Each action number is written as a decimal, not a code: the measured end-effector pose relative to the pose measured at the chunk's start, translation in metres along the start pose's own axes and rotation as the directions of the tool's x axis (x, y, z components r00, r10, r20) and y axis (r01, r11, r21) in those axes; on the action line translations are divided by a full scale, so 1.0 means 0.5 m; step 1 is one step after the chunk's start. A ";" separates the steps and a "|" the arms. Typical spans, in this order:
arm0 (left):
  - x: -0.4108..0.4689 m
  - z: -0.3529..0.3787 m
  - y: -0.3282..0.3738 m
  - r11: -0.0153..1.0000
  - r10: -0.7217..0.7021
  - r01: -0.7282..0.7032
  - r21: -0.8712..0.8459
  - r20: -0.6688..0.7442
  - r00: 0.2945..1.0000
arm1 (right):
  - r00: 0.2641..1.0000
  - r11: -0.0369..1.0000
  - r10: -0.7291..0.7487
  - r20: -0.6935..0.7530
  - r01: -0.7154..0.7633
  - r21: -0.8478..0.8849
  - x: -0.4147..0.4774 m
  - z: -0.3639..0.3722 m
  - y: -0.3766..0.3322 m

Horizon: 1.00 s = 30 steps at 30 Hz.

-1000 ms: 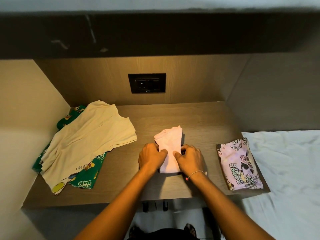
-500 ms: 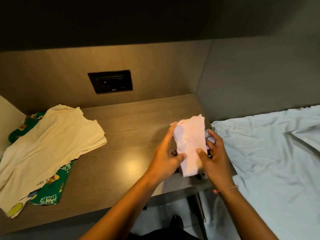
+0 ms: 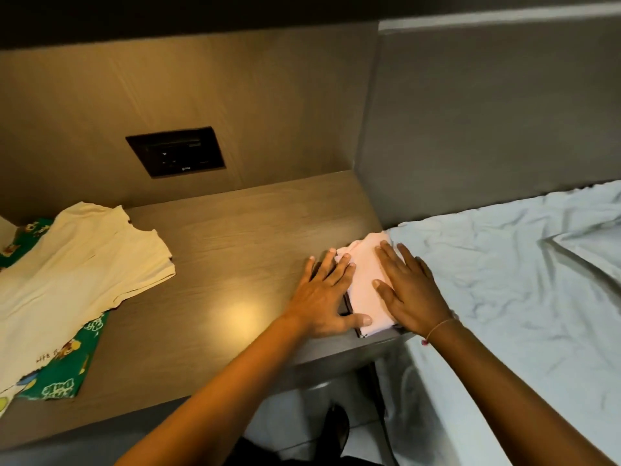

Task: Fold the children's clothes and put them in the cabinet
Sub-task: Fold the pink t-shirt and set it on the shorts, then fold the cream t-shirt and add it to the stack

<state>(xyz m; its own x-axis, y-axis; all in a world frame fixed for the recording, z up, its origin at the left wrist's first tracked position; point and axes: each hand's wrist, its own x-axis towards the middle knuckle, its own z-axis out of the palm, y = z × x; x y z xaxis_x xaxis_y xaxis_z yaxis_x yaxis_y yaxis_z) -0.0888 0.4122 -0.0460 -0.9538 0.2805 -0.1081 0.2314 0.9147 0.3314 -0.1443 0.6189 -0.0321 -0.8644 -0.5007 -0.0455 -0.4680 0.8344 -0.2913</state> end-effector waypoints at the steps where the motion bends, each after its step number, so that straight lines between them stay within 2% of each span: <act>1: 0.007 0.001 -0.004 1.000 -0.006 0.006 0.011 0.042 0.999 | 0.997 1.000 0.016 0.071 -0.015 -0.020 0.006 0.010 0.003; 3: 0.017 -0.001 -0.009 0.999 -0.016 0.014 0.036 0.069 0.997 | 0.992 0.999 0.047 0.117 -0.047 -0.001 0.009 0.022 0.009; 5: 0.017 -0.009 -0.007 0.997 -0.026 0.020 0.076 0.068 0.997 | 0.988 0.997 0.062 0.139 -0.053 -0.062 0.008 0.017 0.010; 7: -0.004 -0.025 -0.008 0.998 -0.037 0.036 0.041 0.028 0.999 | 0.987 0.987 0.096 0.130 -0.077 -0.142 0.012 0.001 -0.006; 10: -0.084 -0.052 -0.045 0.985 -0.129 0.108 -0.131 -0.165 0.978 | 0.987 0.993 0.112 -0.113 -0.116 -0.036 0.014 -0.021 -0.085; 12: -0.177 -0.069 -0.103 0.955 -0.259 0.202 -0.218 -0.277 0.925 | 0.982 0.994 0.022 -0.186 -0.002 0.109 0.029 -0.020 -0.184; 15: -0.351 -0.083 -0.206 0.871 -0.487 0.406 -0.276 -0.376 0.789 | 0.973 0.952 -0.219 -0.068 0.228 0.205 0.077 0.025 -0.354; 18: -0.531 -0.095 -0.297 0.721 -0.687 0.611 -0.327 -0.457 0.566 | 0.895 0.881 -0.445 0.014 0.434 0.189 0.140 0.085 -0.526; 20: -0.627 -0.092 -0.345 0.620 -0.760 0.723 -0.303 -0.461 0.459 | 0.842 0.834 -0.538 0.034 0.527 0.163 0.182 0.120 -0.616; 23: -0.732 -0.087 -0.408 0.489 -0.832 0.829 -0.270 -0.430 0.350 | 0.793 0.801 -0.599 0.111 0.593 0.084 0.245 0.163 -0.718; 26: -0.777 -0.086 -0.455 0.440 -0.860 0.867 -0.234 -0.386 0.332 | 0.775 0.788 -0.603 0.189 0.616 -0.012 0.293 0.197 -0.754; 28: -0.790 -0.083 -0.480 0.481 -0.834 0.850 -0.213 -0.409 0.369 | 0.770 0.781 -0.608 0.191 0.624 -0.027 0.306 0.213 -0.754; 30: -0.798 -0.079 -0.494 0.536 -0.787 0.819 -0.206 -0.471 0.397 | 0.790 0.795 -0.601 0.124 0.607 -0.012 0.310 0.225 -0.743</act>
<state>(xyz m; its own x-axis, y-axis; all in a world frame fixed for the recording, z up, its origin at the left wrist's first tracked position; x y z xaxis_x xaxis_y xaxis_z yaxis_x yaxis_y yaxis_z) 0.2269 0.0630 -0.0477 -0.6515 -0.7460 0.1379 -0.6961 0.6601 0.2823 -0.0839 0.2053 -0.0384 -0.3784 -0.9254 0.0207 -0.8987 0.3619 -0.2478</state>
